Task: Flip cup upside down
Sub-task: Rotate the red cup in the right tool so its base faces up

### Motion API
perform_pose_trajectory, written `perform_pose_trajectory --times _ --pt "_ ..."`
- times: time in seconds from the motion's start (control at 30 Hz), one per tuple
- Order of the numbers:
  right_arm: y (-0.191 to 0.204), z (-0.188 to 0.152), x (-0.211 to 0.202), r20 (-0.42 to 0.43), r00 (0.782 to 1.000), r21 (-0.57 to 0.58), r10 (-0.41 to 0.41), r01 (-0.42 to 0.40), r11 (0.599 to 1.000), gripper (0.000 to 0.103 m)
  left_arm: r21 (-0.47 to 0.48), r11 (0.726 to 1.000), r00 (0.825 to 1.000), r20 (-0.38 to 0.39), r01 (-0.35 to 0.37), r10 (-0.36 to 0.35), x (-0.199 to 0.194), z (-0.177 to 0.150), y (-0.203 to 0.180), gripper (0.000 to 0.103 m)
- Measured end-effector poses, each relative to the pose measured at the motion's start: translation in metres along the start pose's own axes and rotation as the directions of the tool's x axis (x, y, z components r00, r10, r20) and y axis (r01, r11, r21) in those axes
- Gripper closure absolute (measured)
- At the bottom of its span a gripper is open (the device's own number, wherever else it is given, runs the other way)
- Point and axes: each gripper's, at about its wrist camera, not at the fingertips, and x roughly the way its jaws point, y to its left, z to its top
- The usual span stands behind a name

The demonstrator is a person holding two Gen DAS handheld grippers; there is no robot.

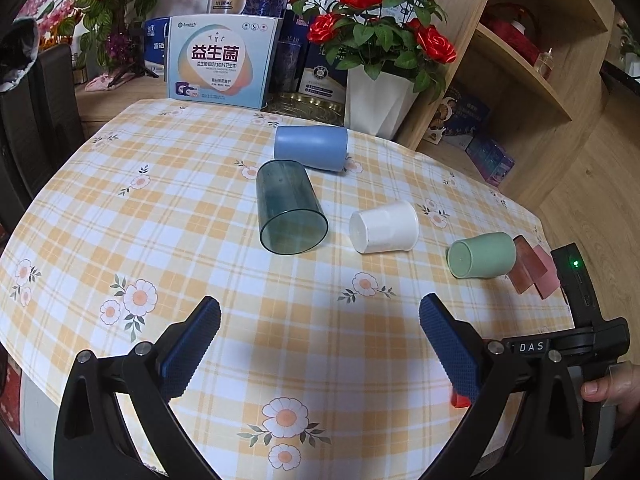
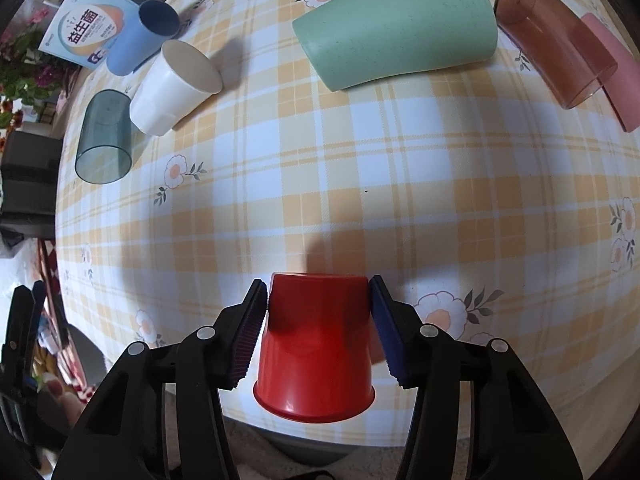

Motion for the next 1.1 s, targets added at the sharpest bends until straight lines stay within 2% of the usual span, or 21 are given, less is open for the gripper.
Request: perform_pose_trajectory --times 0.23,0.33,0.47,0.63,0.73,0.8,0.87,1.0,1.1 --pt "-0.008 -0.008 -0.007 0.039 0.998 0.001 0.041 -0.041 0.999 0.052 -0.01 1.0 1.0 -0.02 -0.006 0.006 0.002 -0.003 0.0 0.006" --pt "-0.01 -0.015 -0.017 0.085 0.995 -0.025 0.05 -0.048 0.999 0.052 -0.015 1.0 1.0 -0.025 -0.009 0.009 0.003 -0.004 -0.001 0.006" --pt "-0.013 -0.034 -0.036 0.195 0.98 -0.092 0.05 -0.032 0.995 0.053 -0.013 1.0 1.0 -0.028 -0.012 0.012 0.003 -0.006 -0.003 0.006" --pt "-0.039 -0.055 -0.056 0.285 0.955 -0.045 0.081 -0.072 0.996 0.054 -0.004 1.0 0.999 -0.04 -0.011 0.011 0.006 -0.007 -0.01 0.006" --pt "-0.056 -0.057 -0.076 0.378 0.925 -0.009 0.045 -0.044 0.999 0.055 -0.003 1.0 0.999 -0.048 -0.01 0.01 0.007 -0.009 -0.013 0.006" --pt "-0.066 -0.055 -0.092 0.451 0.892 0.003 -0.003 0.002 1.0 0.055 -0.001 1.0 0.999 -0.052 -0.01 0.01 0.007 -0.009 -0.015 0.006" --pt "-0.071 -0.052 -0.1 0.485 0.873 0.009 -0.046 0.048 0.999 0.055 0.004 1.0 0.999 -0.052 -0.013 0.013 0.007 -0.009 -0.017 0.006" --pt "-0.085 -0.043 -0.107 0.505 0.858 0.027 -0.096 0.095 0.995 0.055 0.01 1.0 0.999 -0.05 -0.016 0.016 0.006 -0.009 -0.019 0.006" --pt "-0.092 -0.037 -0.101 0.474 0.871 0.036 -0.131 0.129 0.991 0.055 0.01 1.0 0.998 -0.052 -0.018 0.018 0.007 -0.009 -0.02 0.006"
